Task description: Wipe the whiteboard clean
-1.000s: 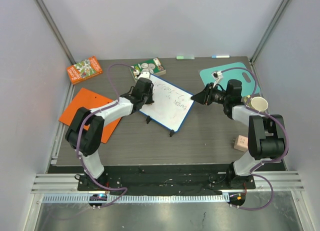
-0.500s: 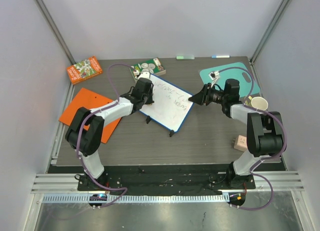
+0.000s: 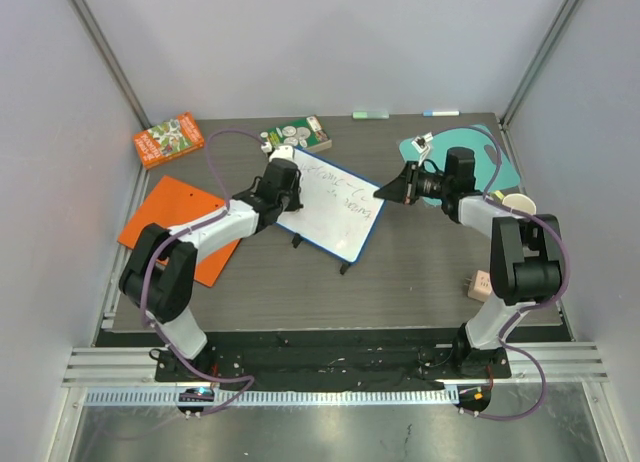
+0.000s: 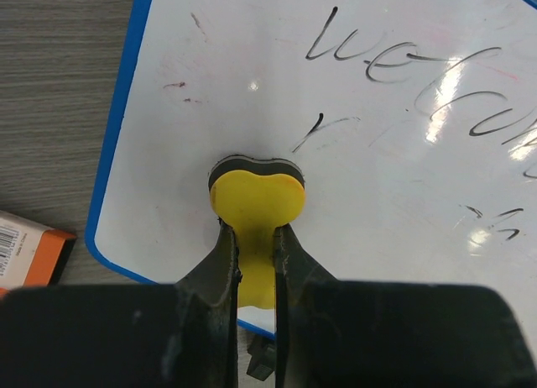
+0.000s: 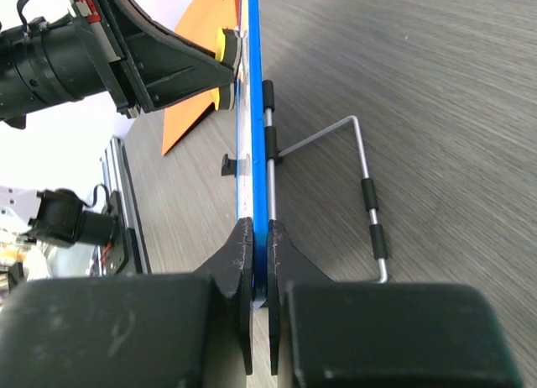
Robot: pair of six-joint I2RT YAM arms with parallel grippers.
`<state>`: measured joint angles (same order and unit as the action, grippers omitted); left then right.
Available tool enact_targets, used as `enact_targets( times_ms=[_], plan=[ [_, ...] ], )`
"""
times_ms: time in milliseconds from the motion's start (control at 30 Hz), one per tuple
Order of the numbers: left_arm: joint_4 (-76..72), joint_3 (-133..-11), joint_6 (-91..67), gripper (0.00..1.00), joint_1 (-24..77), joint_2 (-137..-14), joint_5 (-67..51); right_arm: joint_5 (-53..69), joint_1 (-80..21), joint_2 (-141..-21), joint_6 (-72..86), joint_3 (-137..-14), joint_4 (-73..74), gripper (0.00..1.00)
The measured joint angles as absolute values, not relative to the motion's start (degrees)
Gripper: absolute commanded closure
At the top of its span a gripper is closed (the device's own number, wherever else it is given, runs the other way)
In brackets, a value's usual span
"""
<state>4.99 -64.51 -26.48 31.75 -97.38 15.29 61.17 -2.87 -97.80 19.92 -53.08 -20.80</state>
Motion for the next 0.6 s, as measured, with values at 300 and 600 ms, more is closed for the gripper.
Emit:
enact_targets(
  times_ms=[300, 600],
  plan=[
    [5.06, -62.06, -26.39, 1.0, 31.75, -93.8, 15.22, 62.52, -2.76, -97.73, 13.61, -58.83, -10.33, 0.98],
    [5.02, -61.91, -26.28, 1.0, 31.75, -92.6, 15.22, 61.43, -1.72, -91.02, 9.04, -57.49, -4.6, 0.99]
  ],
)
